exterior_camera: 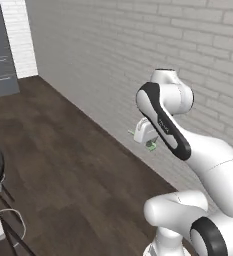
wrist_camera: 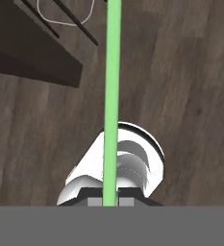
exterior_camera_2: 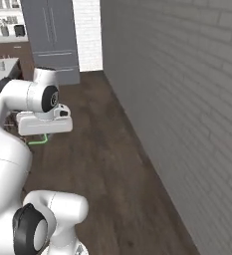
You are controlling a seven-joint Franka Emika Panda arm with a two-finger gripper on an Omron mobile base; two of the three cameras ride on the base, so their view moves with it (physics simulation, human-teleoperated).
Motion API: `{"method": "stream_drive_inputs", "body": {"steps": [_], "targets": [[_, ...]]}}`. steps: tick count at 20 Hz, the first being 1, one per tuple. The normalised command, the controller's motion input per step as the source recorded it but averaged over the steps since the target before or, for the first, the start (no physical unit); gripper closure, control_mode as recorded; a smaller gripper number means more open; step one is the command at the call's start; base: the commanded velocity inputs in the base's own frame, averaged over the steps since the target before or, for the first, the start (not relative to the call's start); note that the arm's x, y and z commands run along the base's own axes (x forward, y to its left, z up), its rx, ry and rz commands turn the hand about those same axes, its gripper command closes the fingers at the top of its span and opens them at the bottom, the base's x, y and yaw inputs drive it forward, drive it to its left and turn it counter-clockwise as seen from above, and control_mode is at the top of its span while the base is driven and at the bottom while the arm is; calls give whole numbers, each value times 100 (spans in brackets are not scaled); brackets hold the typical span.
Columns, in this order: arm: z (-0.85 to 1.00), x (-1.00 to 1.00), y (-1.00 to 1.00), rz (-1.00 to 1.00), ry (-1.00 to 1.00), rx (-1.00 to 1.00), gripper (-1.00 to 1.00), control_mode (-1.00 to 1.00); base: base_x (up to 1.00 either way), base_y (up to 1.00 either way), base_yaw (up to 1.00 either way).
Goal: Take a straw from the drawer in front and place it inside the glass cup on the dining counter.
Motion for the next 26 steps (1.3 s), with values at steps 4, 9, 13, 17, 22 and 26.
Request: {"method": "stream_drive_inputs", "body": {"steps": [4,9,13,17,22,26], "targets": [[0,0,0,0,0,0,100,100,100,-26,42],[0,0,0,0,0,0,100,100,100,-34,36],[0,0,0,0,0,0,100,100,100,-39,32],[0,0,0,0,0,0,100,100,100,-41,32],[0,0,0,0,0,0,100,100,100,-38,32],[0,0,0,0,0,0,100,100,100,-35,33]]}}
